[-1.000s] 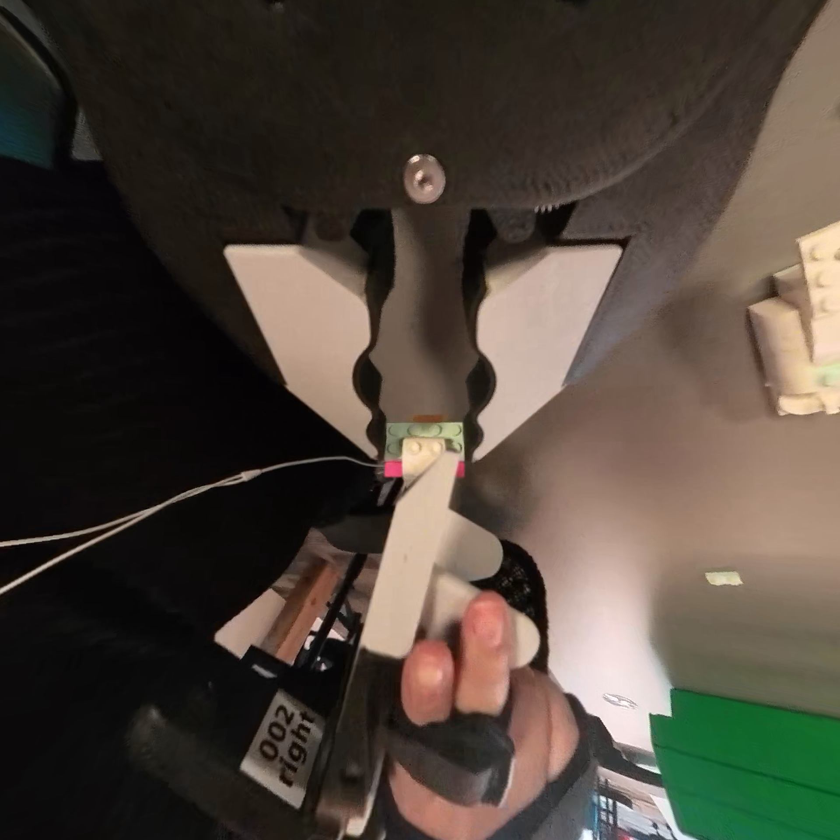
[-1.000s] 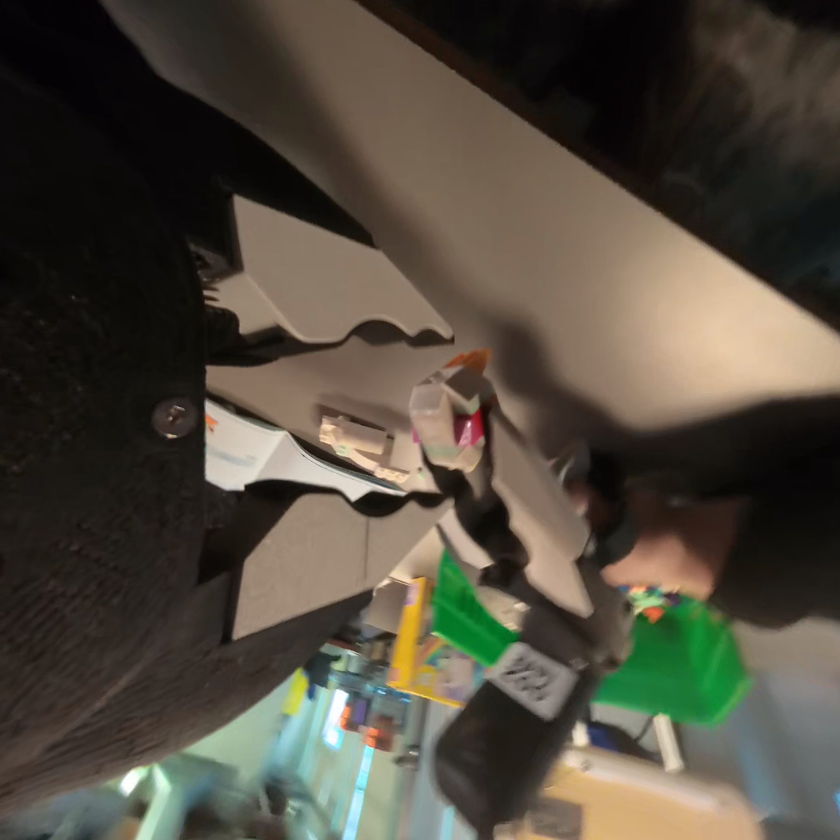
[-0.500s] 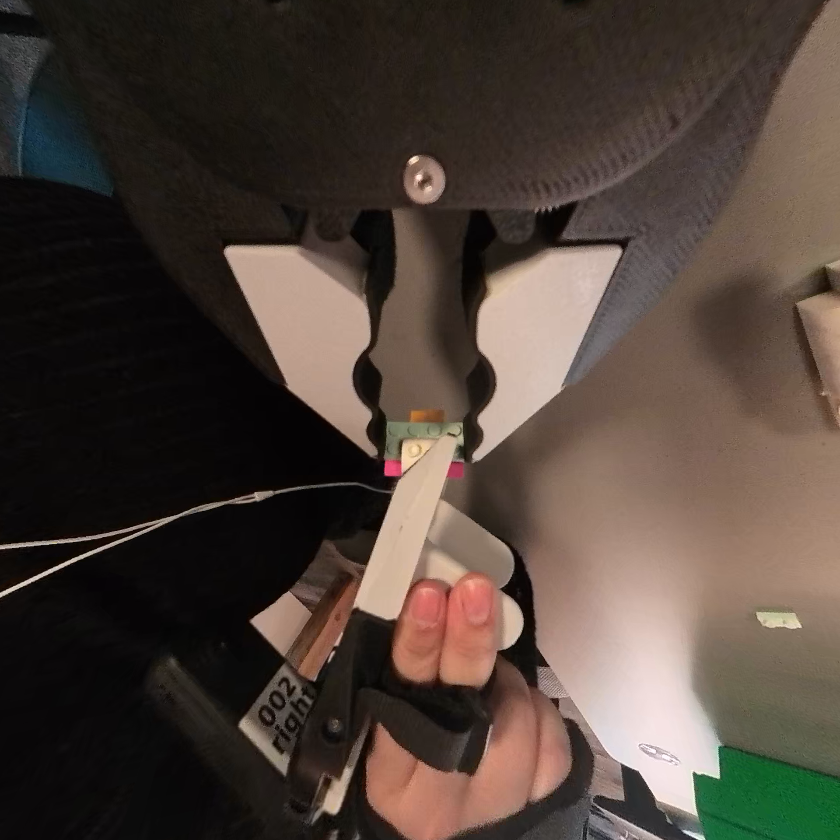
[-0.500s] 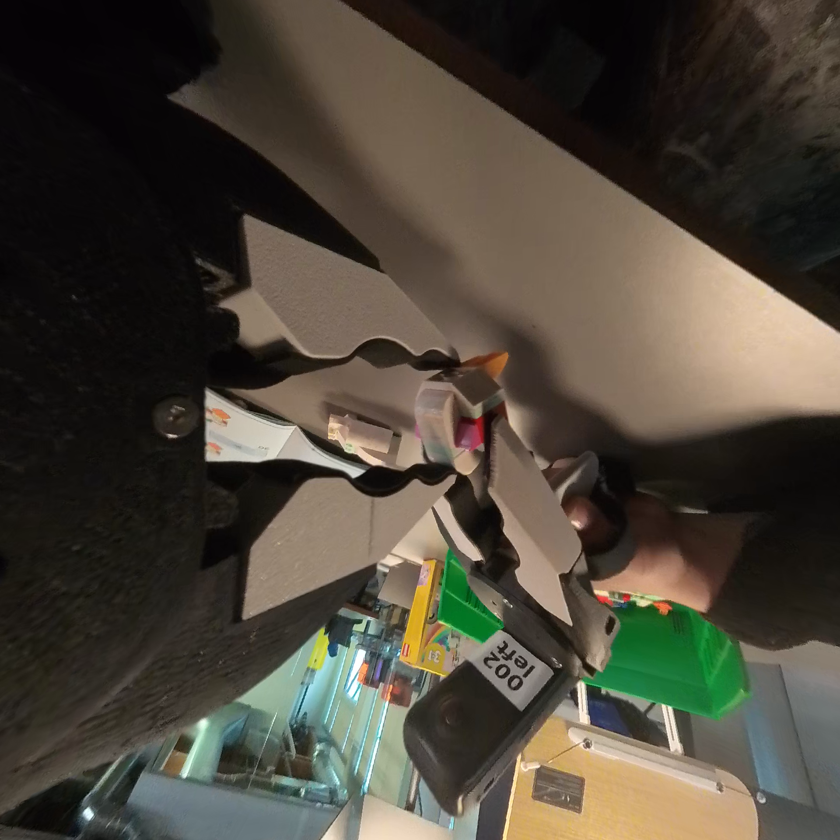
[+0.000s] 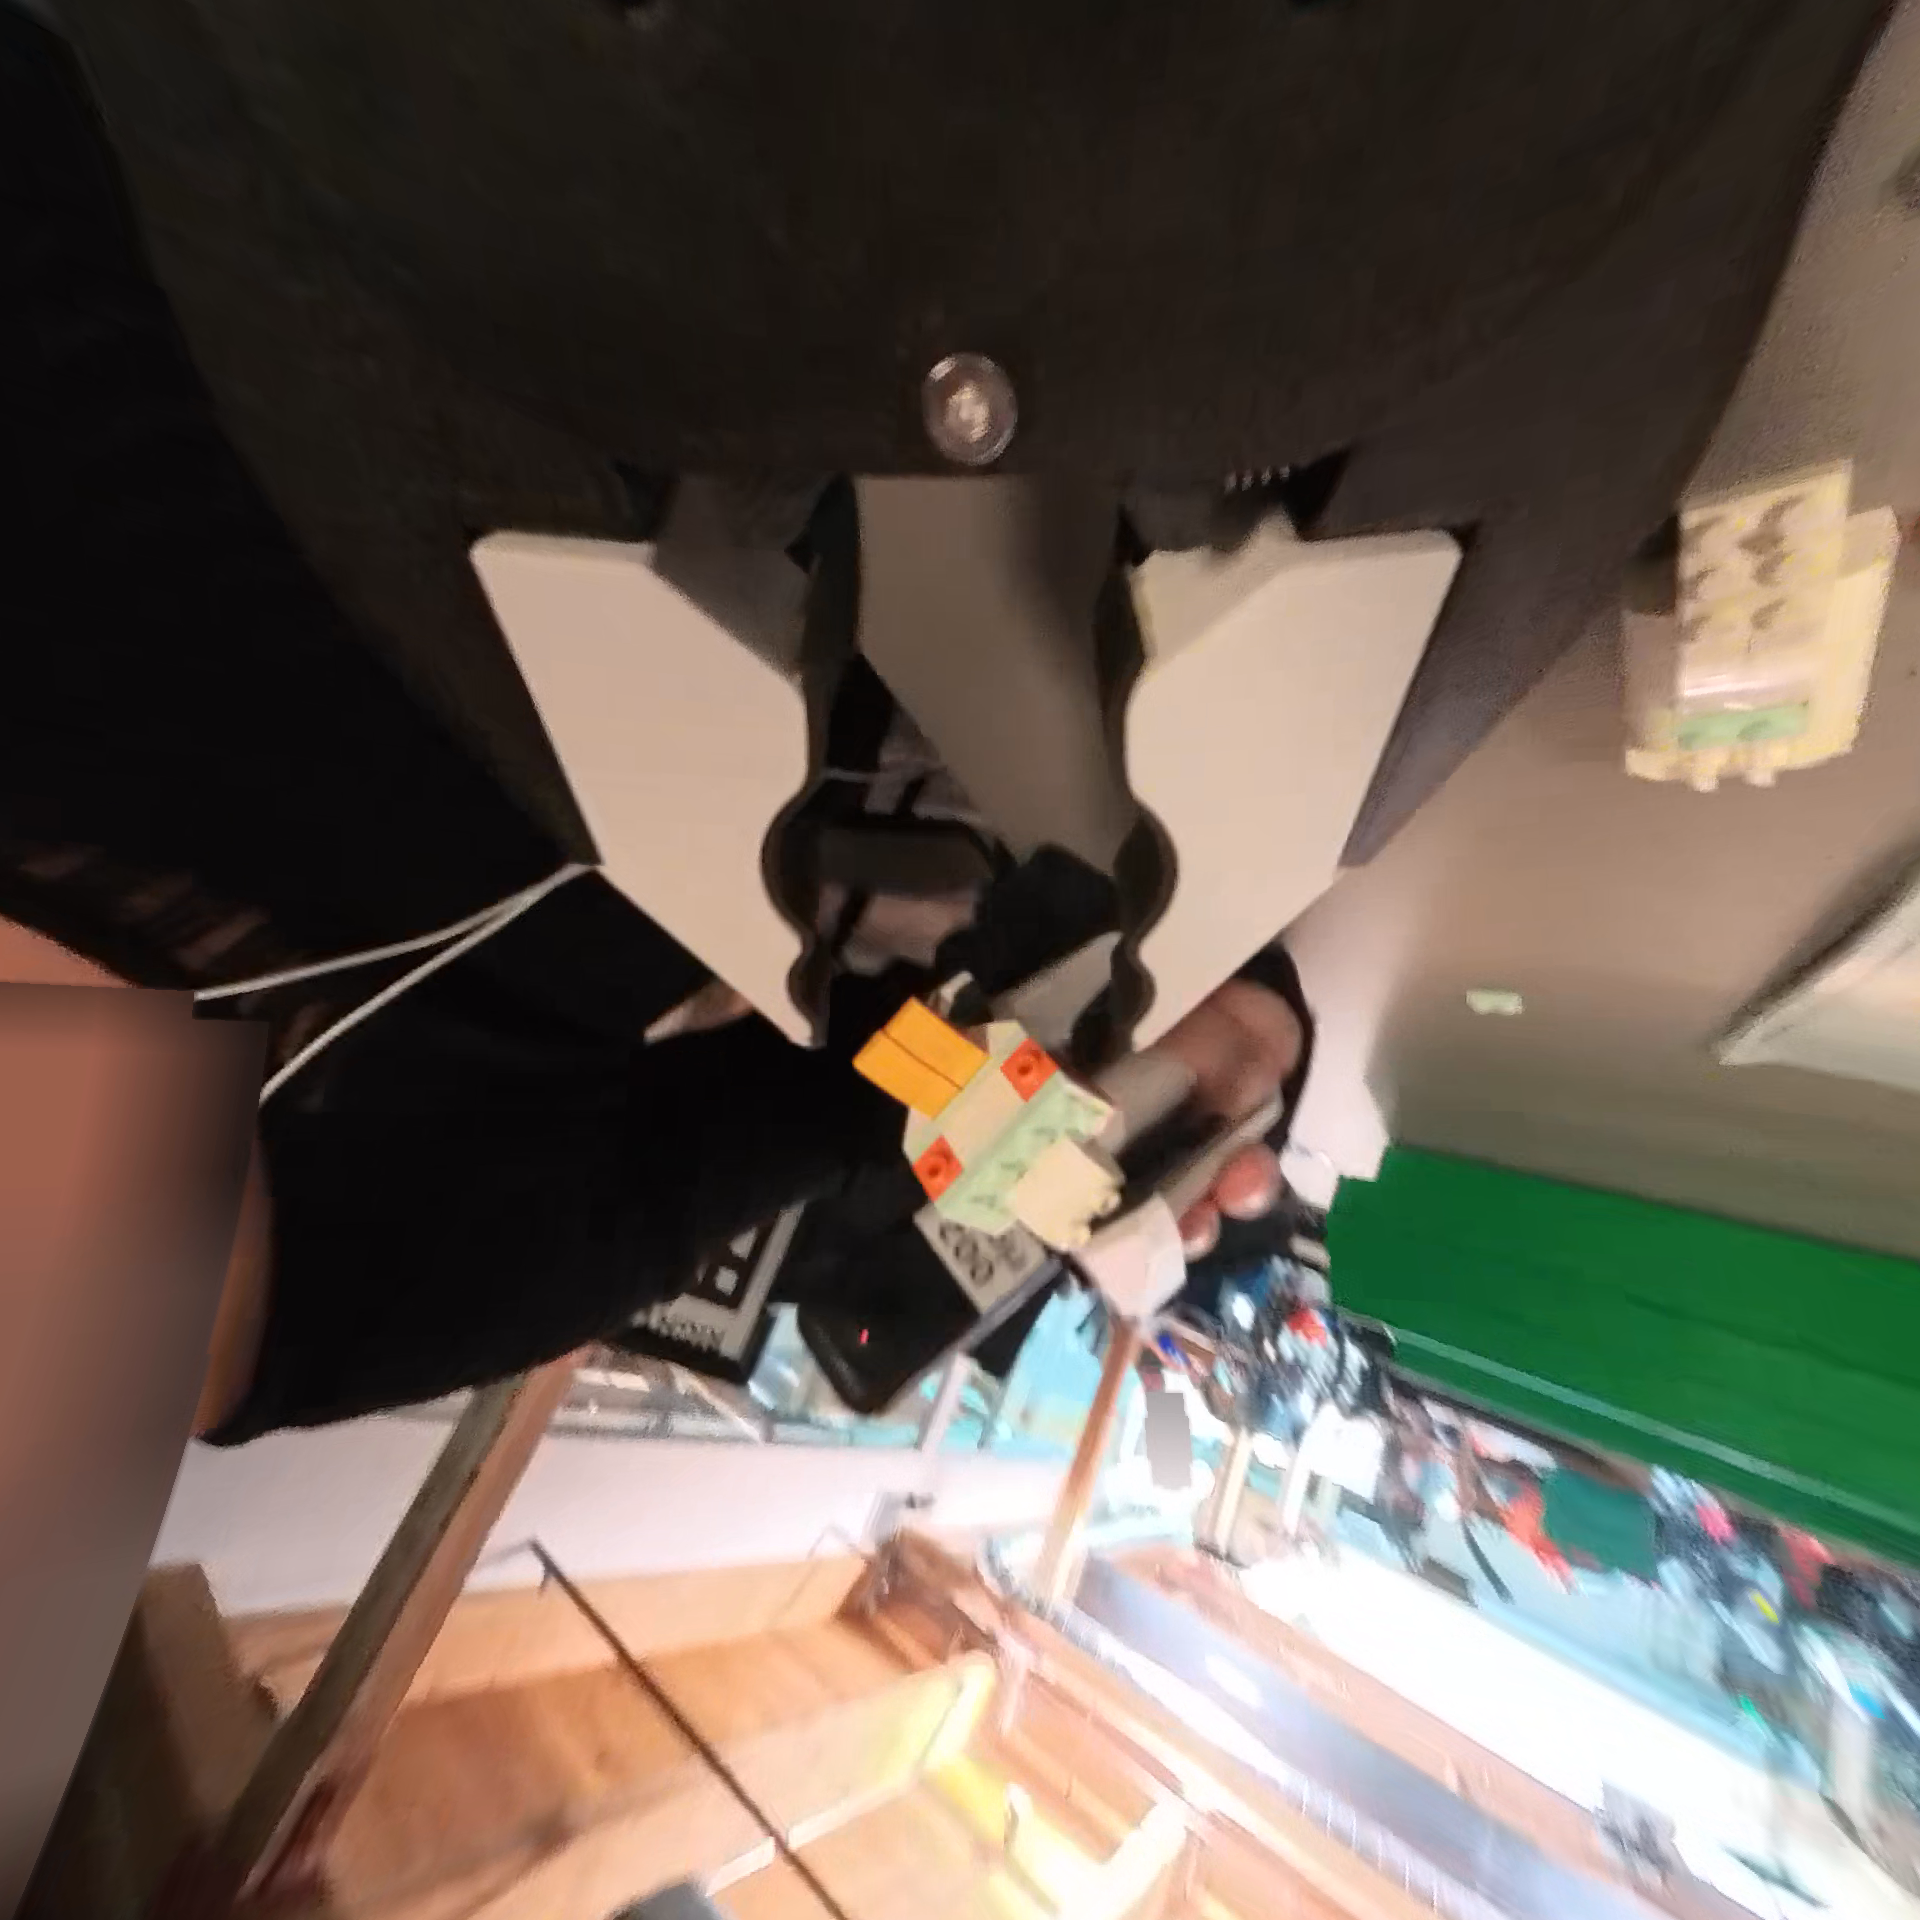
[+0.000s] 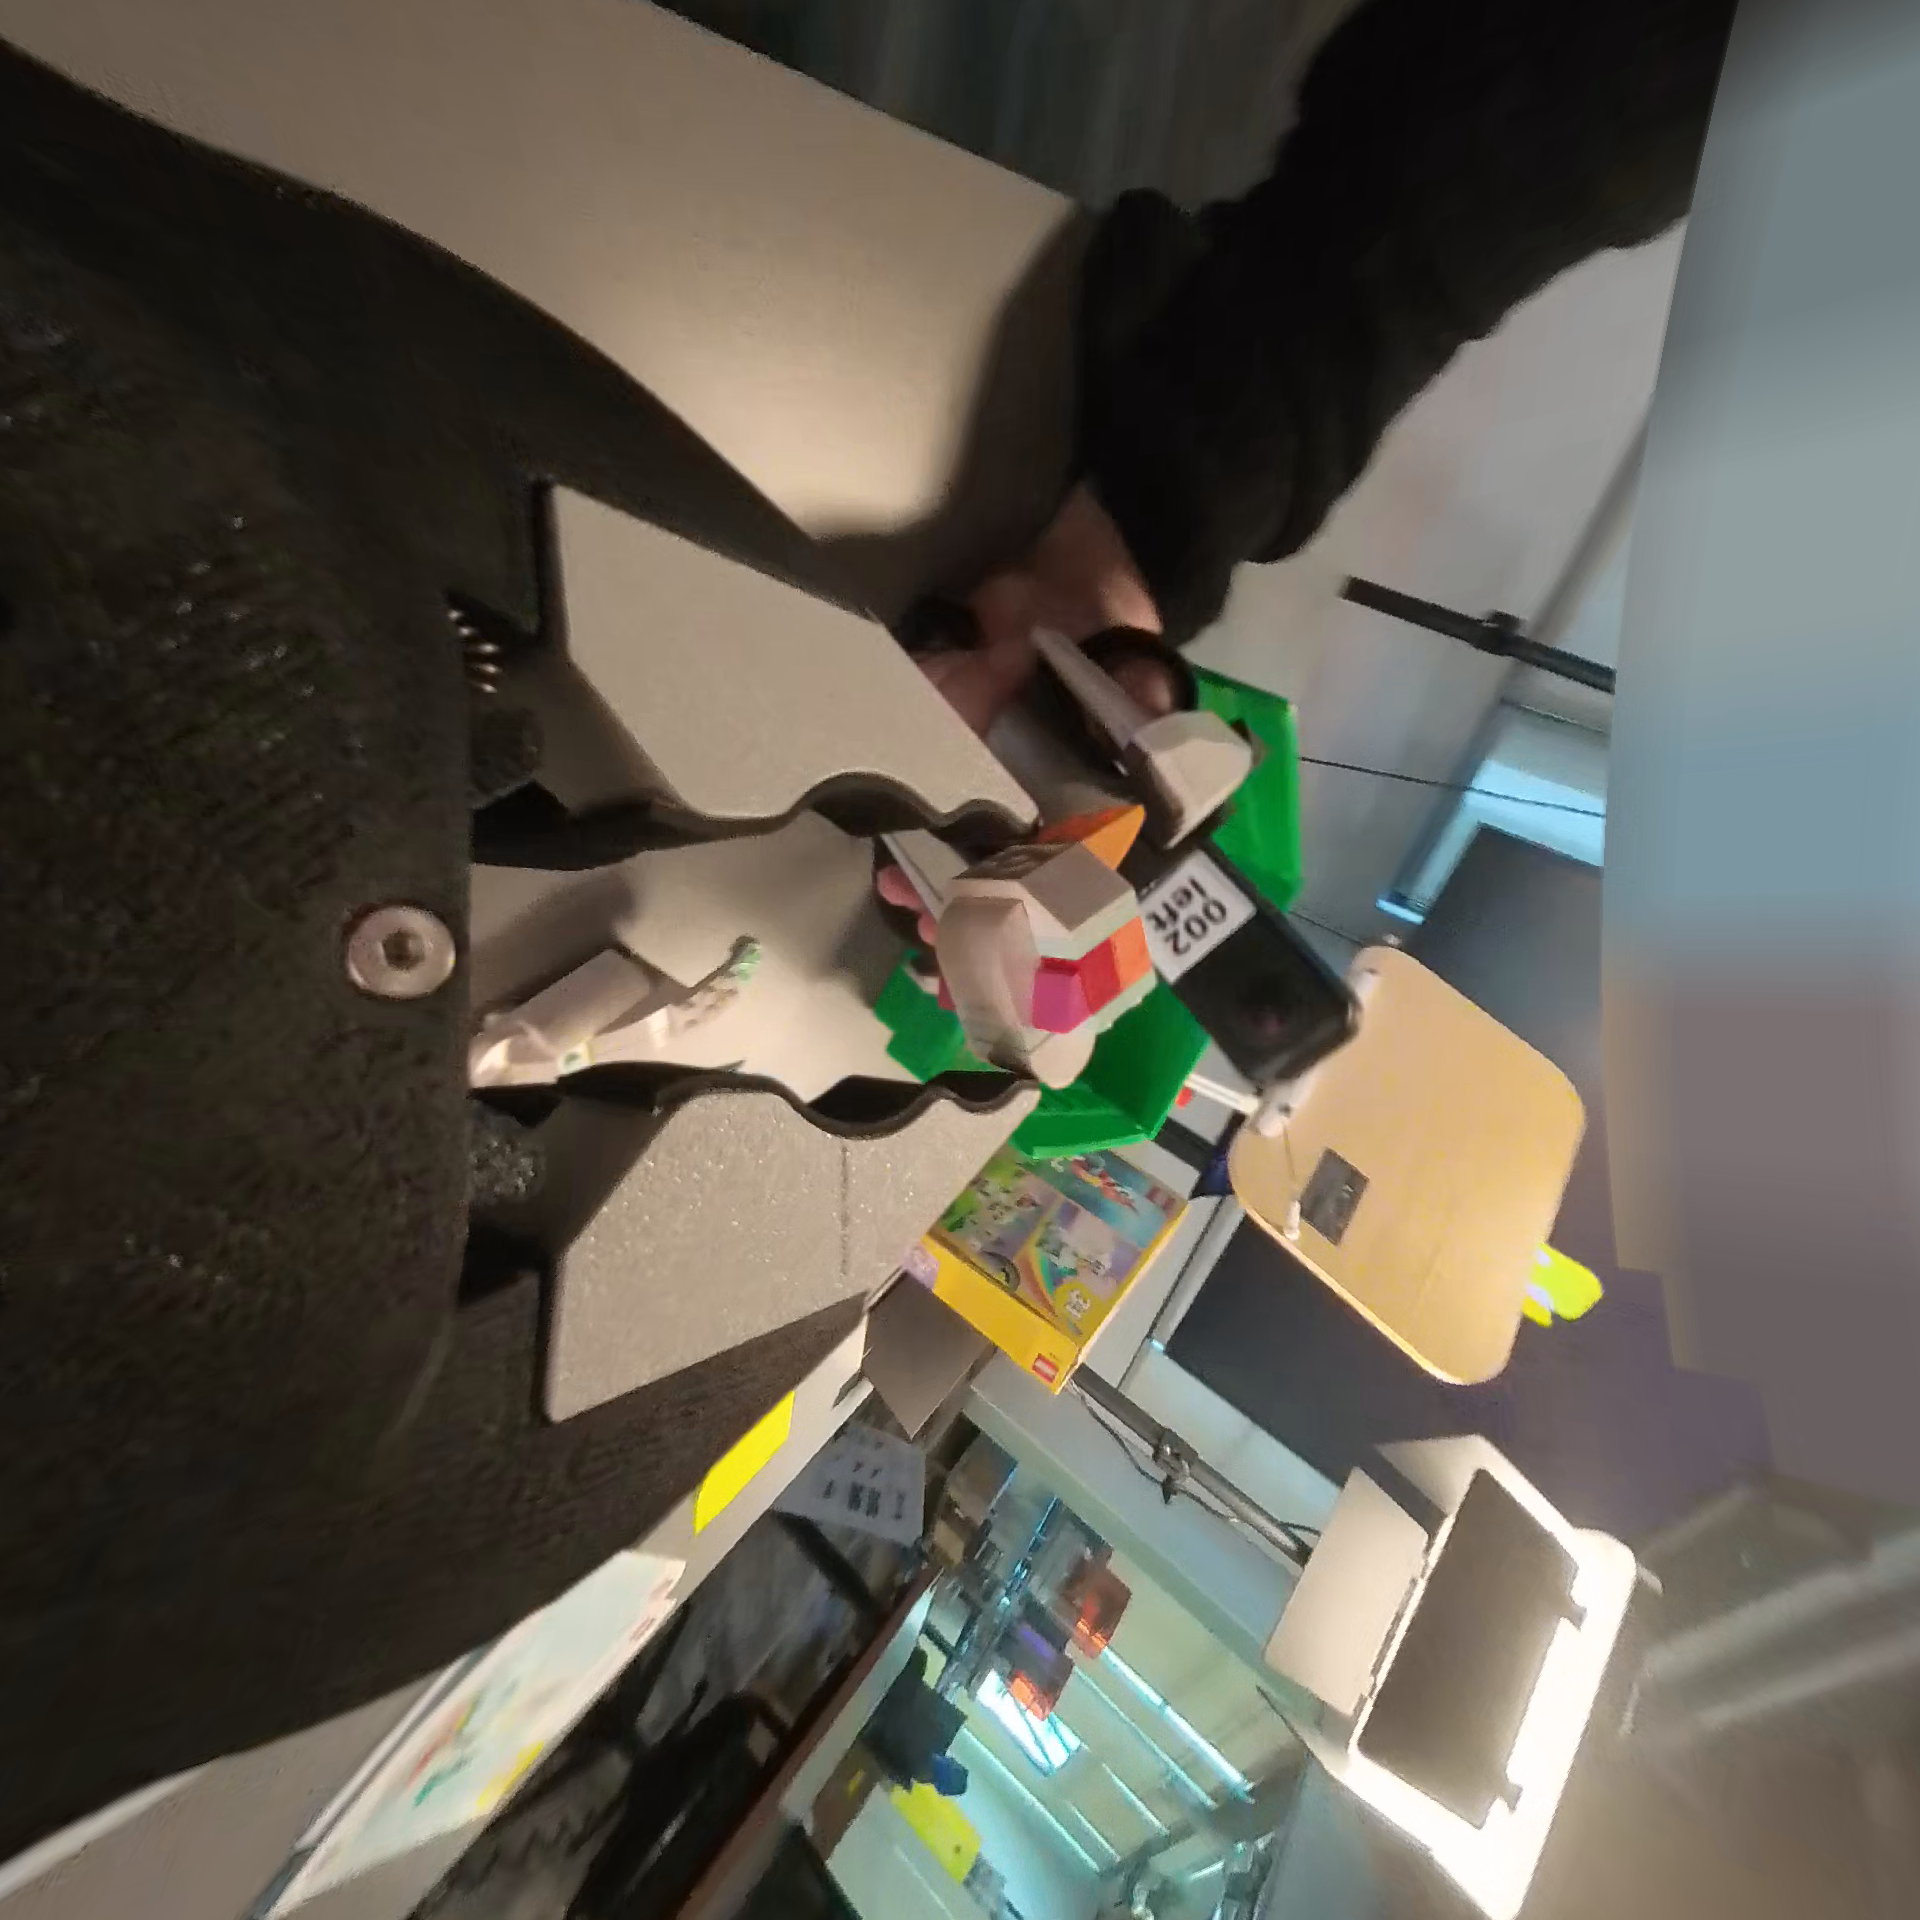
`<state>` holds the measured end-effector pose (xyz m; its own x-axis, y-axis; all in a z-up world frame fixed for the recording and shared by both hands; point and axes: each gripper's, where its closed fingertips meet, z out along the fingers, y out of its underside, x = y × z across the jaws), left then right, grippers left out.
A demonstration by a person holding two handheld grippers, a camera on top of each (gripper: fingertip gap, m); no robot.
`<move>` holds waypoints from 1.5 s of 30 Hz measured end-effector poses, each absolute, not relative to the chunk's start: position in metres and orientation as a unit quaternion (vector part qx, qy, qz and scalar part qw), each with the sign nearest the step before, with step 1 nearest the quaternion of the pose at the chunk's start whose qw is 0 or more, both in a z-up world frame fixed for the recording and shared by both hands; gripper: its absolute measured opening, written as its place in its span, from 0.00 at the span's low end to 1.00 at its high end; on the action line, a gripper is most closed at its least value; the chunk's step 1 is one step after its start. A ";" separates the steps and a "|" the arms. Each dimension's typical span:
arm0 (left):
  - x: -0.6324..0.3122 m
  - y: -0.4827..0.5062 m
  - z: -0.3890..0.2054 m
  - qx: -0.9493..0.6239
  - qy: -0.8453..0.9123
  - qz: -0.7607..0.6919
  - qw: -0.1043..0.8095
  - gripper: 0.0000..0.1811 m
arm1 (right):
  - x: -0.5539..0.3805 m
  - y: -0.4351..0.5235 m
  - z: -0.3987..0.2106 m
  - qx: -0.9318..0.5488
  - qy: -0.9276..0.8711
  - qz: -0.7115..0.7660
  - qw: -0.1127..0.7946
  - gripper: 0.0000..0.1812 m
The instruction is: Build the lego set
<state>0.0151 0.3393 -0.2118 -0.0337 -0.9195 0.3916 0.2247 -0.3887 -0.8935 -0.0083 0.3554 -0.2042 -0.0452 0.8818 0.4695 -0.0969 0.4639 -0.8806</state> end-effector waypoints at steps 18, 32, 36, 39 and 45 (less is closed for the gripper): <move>-0.010 0.380 -0.218 -0.594 0.230 -0.563 0.526 0.23 | -0.040 0.388 -0.221 -0.292 -0.591 0.237 0.714 0.24; -0.007 0.385 -0.246 -0.658 0.192 -0.626 0.372 0.19 | -0.031 0.381 -0.241 -0.233 -0.644 0.174 0.707 0.24; -0.004 0.380 -0.251 -0.664 0.199 -0.638 0.335 0.19 | -0.029 0.376 -0.246 -0.231 -0.661 0.196 0.686 0.21; -0.003 0.378 -0.252 -0.666 0.202 -0.642 0.322 0.19 | -0.025 0.377 -0.243 -0.240 -0.655 0.224 0.680 0.26; -0.002 0.376 -0.253 -0.666 0.204 -0.648 0.308 0.19 | -0.023 0.376 -0.249 -0.239 -0.669 0.224 0.667 0.23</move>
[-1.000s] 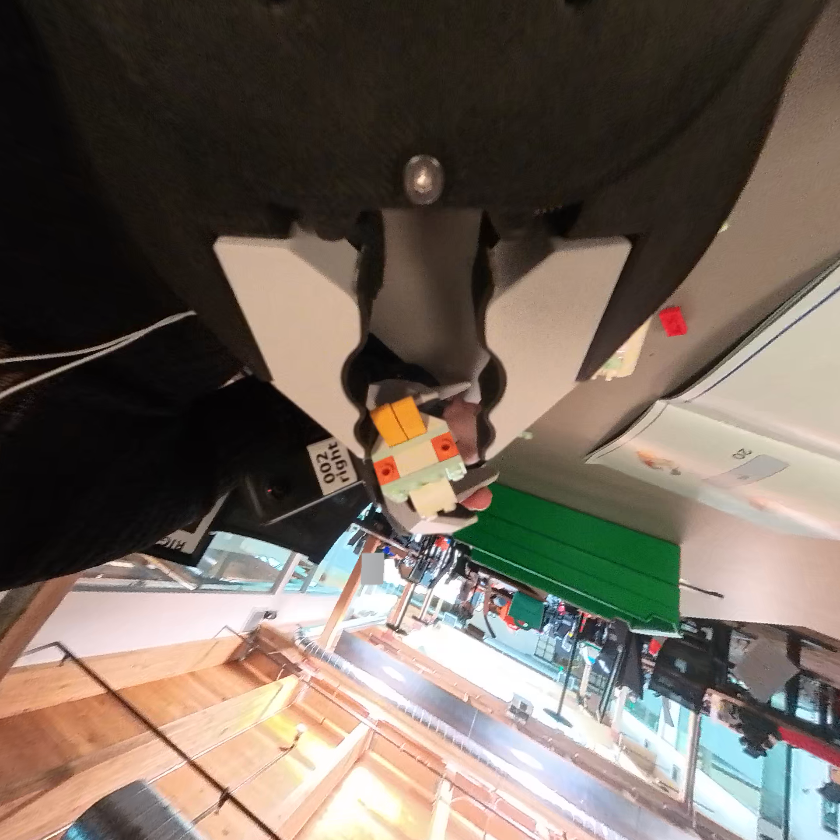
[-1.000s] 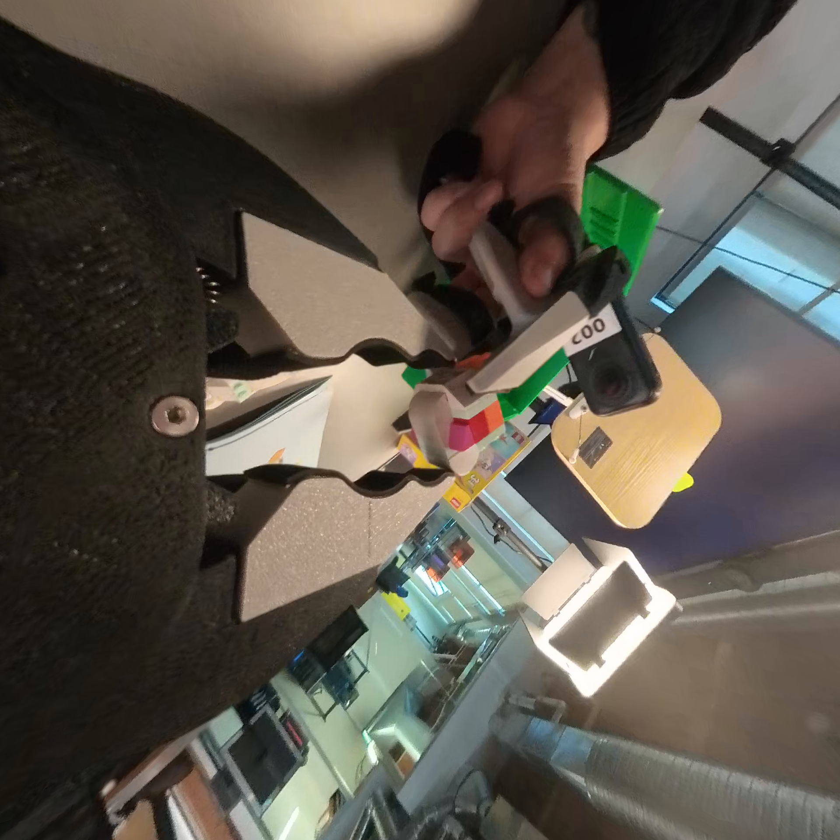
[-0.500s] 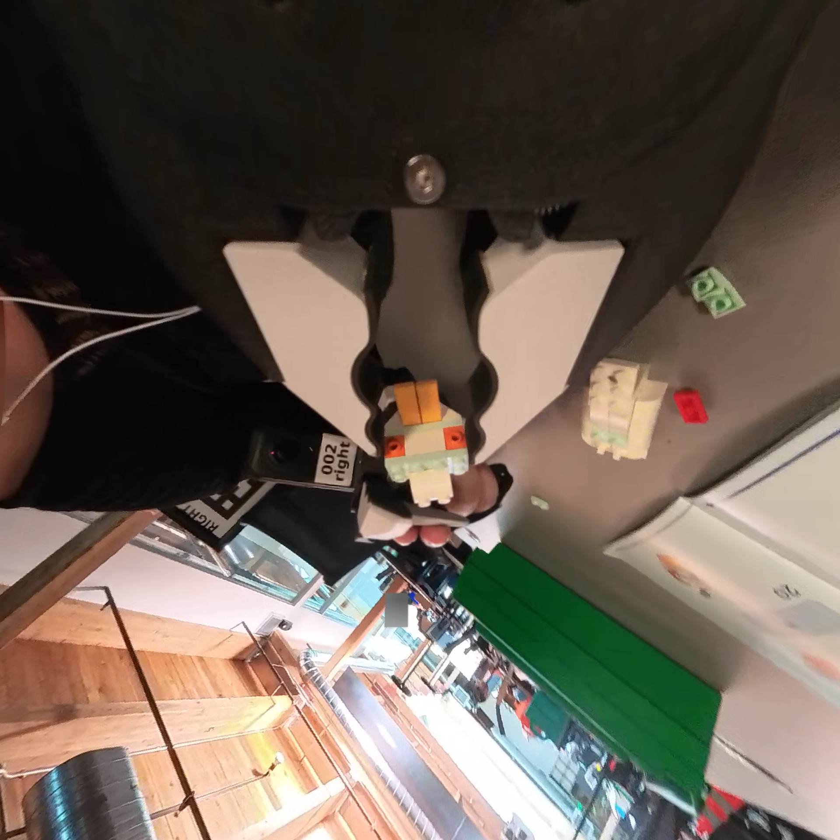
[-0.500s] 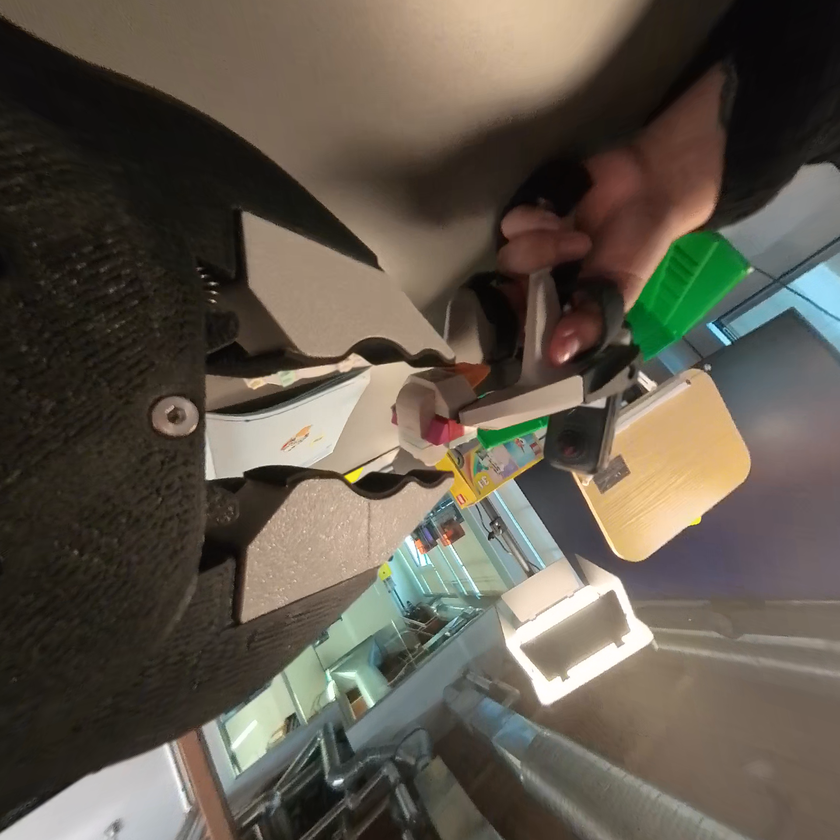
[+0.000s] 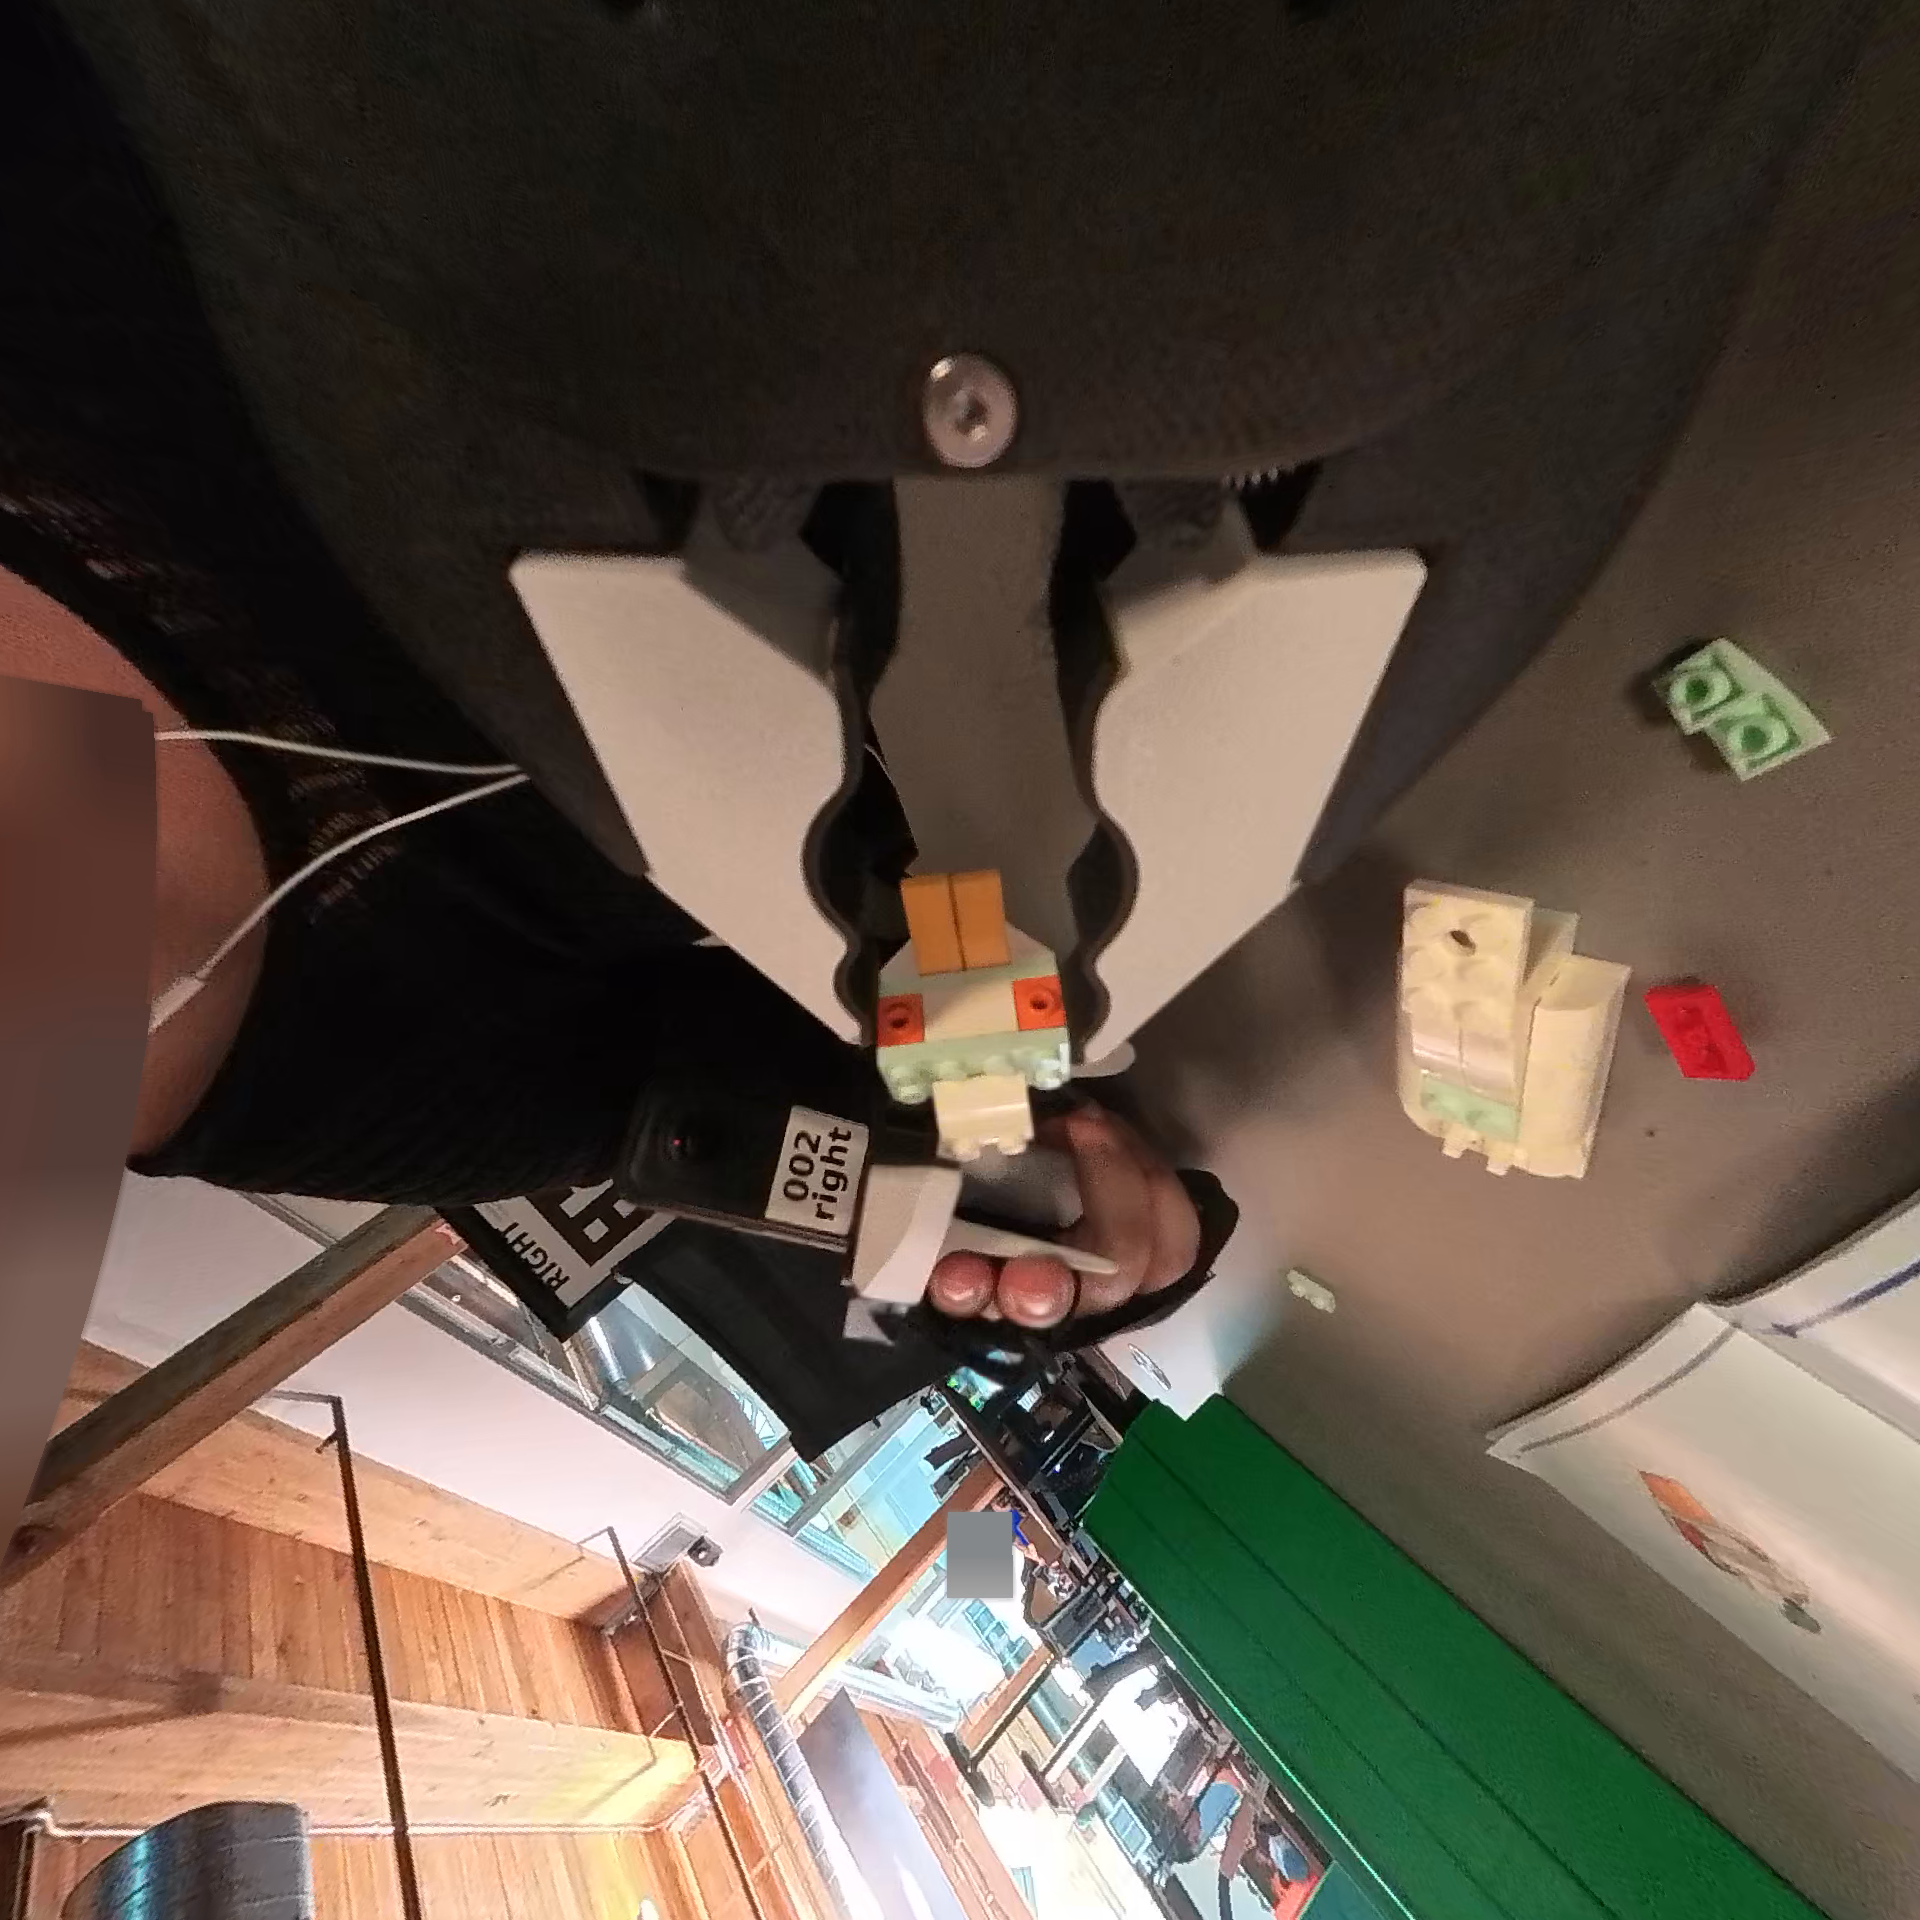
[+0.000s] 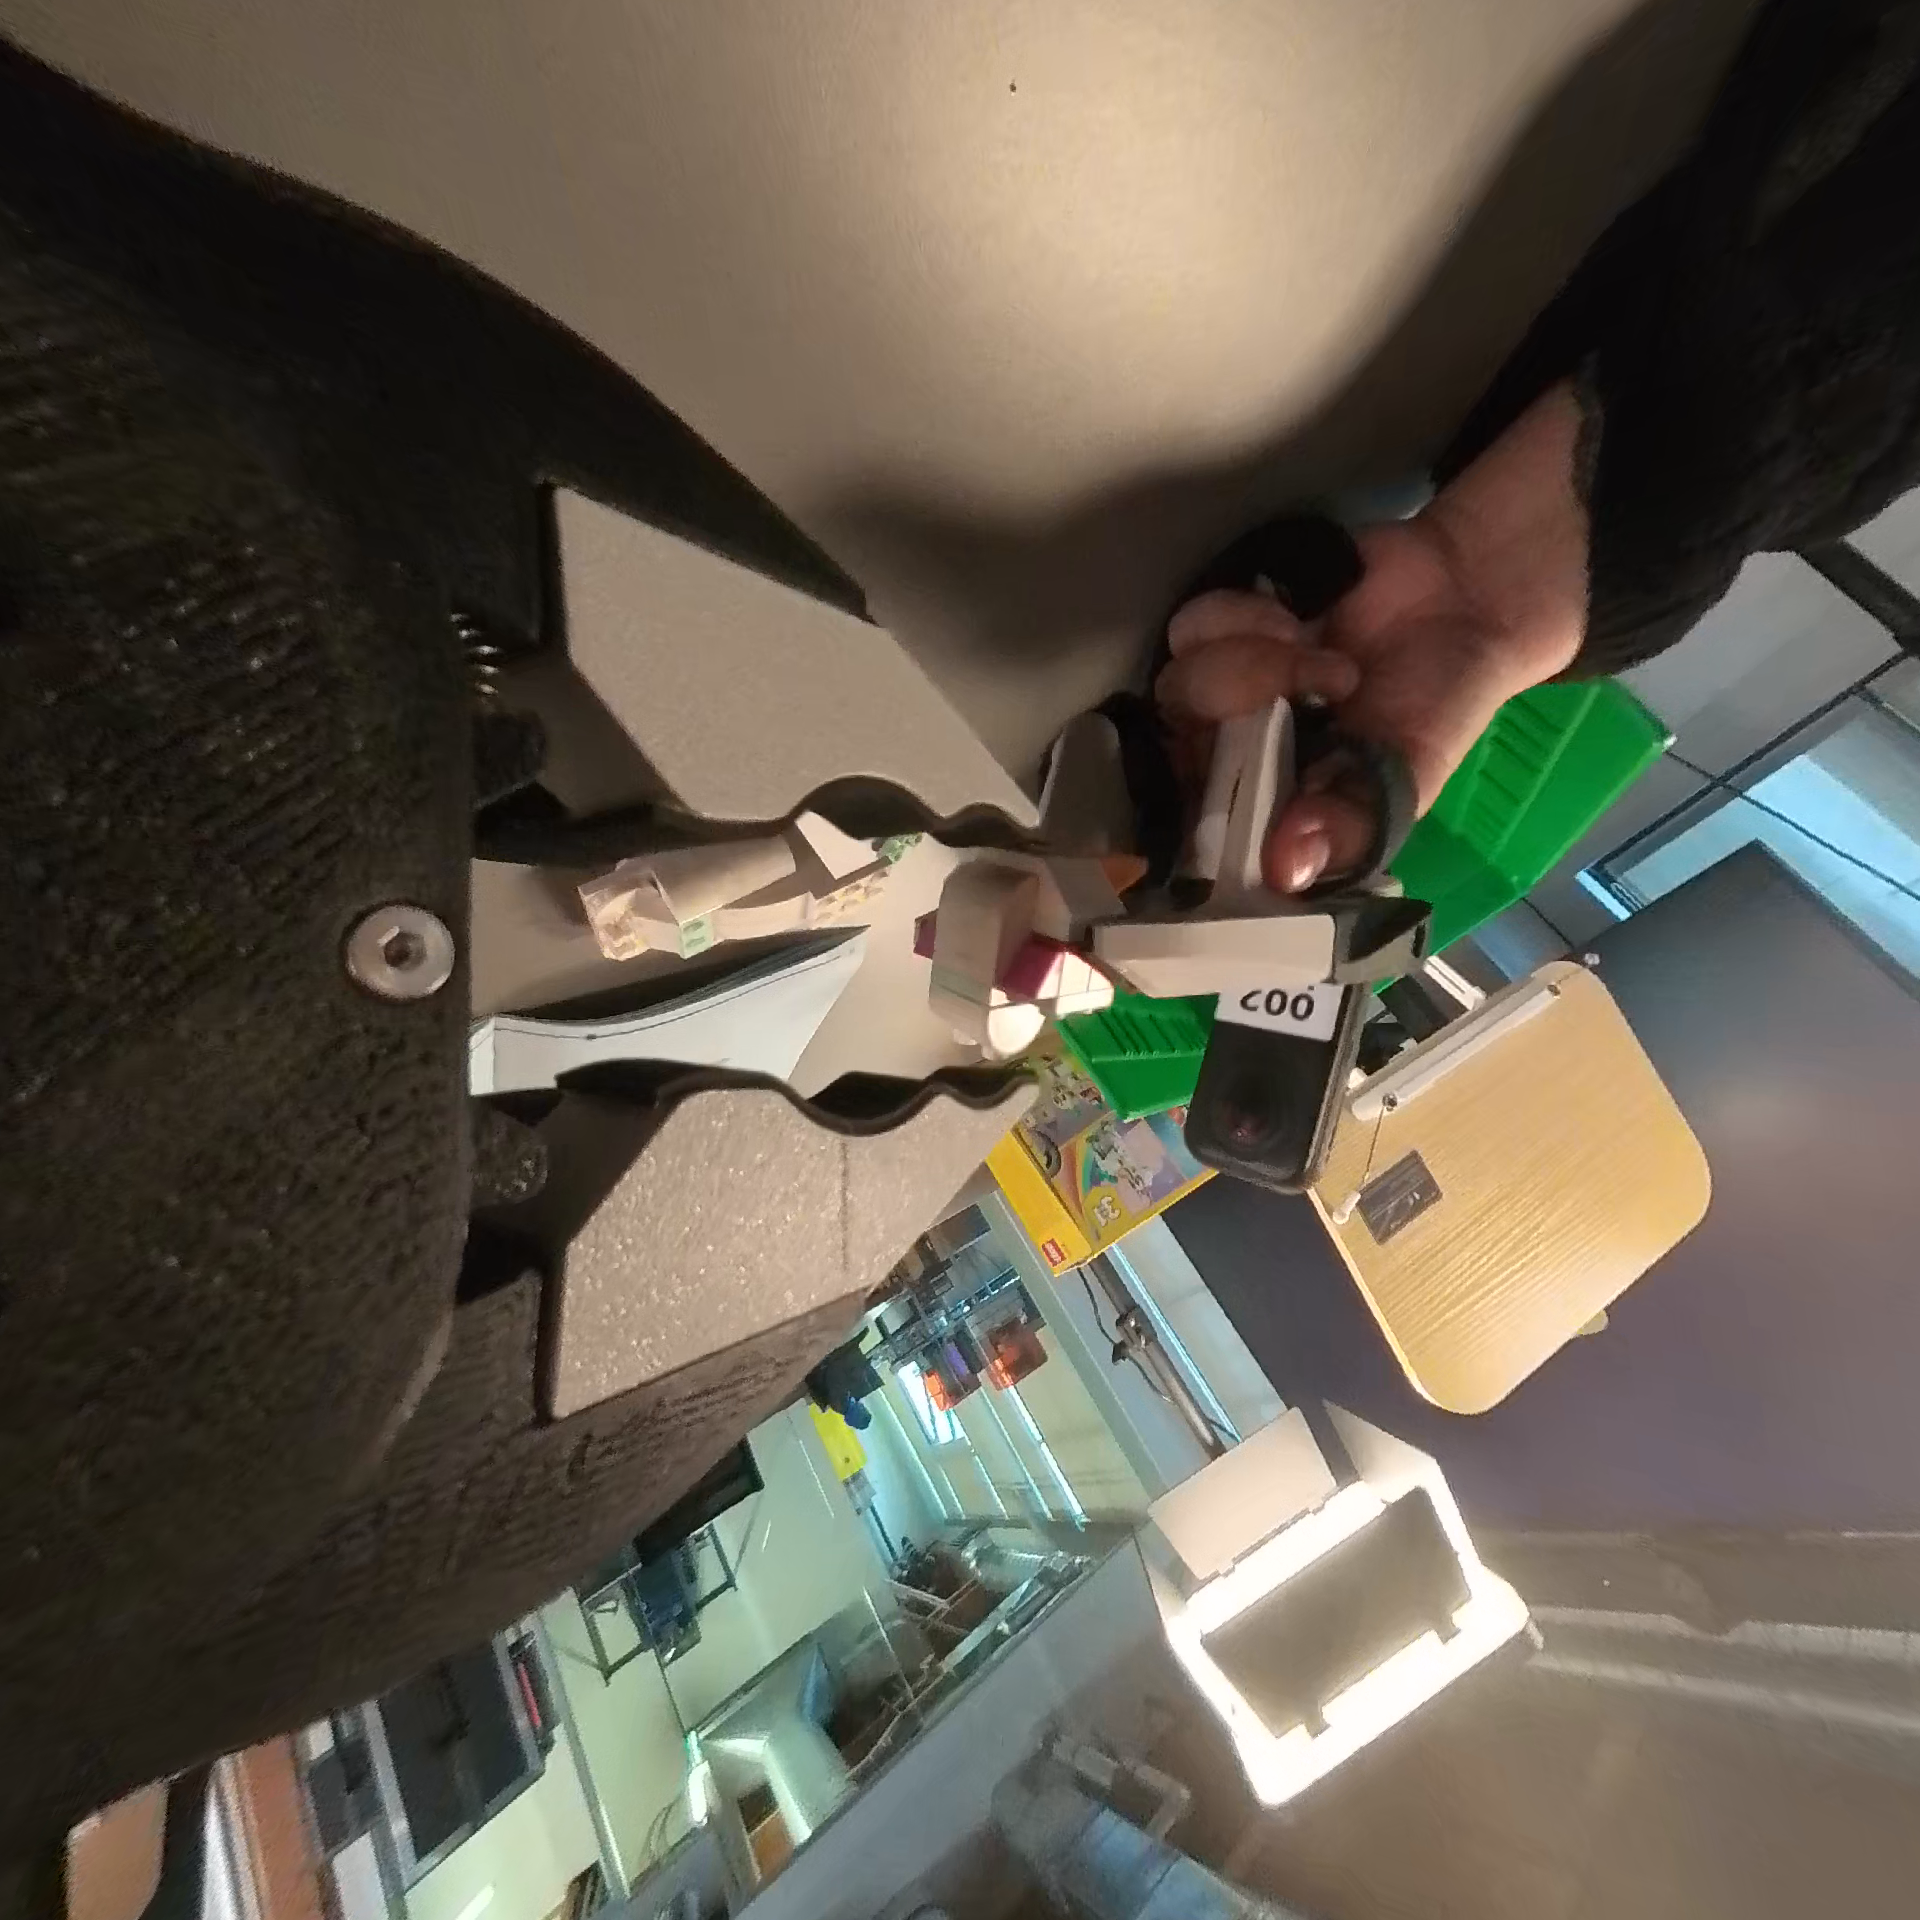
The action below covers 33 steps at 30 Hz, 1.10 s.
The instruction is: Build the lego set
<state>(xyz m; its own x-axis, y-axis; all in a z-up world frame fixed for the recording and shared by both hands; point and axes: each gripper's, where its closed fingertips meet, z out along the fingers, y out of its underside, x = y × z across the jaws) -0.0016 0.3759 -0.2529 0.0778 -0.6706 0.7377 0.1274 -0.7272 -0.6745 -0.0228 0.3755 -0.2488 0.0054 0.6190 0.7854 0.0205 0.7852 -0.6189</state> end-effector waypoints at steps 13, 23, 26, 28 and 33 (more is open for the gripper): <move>-0.003 0.373 -0.249 -0.656 0.211 -0.652 0.315 0.19 | -0.024 0.375 -0.246 -0.265 -0.667 0.226 0.658 0.21; -0.003 0.373 -0.249 -0.657 0.210 -0.649 0.320 0.19 | -0.024 0.376 -0.247 -0.265 -0.673 0.194 0.663 0.21; -0.003 0.378 -0.250 -0.663 0.203 -0.635 0.341 0.19 | -0.025 0.381 -0.249 -0.266 -0.667 0.182 0.672 0.21; -0.003 0.382 -0.253 -0.674 0.203 -0.608 0.367 0.19 | -0.024 0.382 -0.250 -0.253 -0.669 0.154 0.681 0.21; -0.002 0.386 -0.257 -0.690 0.210 -0.560 0.409 0.20 | -0.023 0.384 -0.253 -0.247 -0.675 0.141 0.681 0.20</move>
